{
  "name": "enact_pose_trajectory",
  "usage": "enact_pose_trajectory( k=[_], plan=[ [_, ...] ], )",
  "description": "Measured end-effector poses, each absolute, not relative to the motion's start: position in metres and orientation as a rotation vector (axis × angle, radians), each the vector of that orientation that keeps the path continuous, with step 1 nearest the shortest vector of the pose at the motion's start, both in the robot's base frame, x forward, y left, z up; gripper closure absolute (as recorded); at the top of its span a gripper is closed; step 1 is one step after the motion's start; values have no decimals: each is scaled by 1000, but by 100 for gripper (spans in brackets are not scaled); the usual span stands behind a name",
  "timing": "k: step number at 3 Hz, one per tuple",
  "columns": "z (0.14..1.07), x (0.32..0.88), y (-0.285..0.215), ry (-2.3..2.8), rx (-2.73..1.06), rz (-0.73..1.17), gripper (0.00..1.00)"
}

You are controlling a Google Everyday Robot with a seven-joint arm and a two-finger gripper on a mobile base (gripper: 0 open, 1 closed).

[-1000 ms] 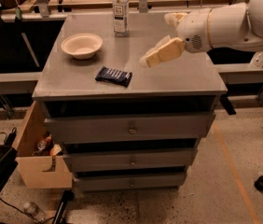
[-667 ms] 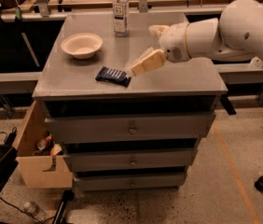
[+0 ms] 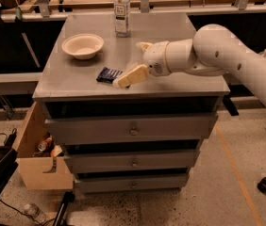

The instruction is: Move rxbar blueberry near blue plastic bottle

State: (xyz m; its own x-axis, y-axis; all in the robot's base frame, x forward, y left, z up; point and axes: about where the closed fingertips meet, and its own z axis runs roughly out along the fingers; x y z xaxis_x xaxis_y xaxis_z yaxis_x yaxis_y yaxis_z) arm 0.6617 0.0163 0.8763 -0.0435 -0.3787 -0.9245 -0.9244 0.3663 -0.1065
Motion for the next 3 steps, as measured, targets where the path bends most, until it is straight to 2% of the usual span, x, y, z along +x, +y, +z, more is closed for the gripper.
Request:
enact_pose_trajectory(
  k=[1,2,3],
  plan=[
    [858,664,27,1624,-1178,701,0],
    [843,669,32,1636,-1170,722,7],
    [830,671,36,1646,-1166,741,23]
  ],
)
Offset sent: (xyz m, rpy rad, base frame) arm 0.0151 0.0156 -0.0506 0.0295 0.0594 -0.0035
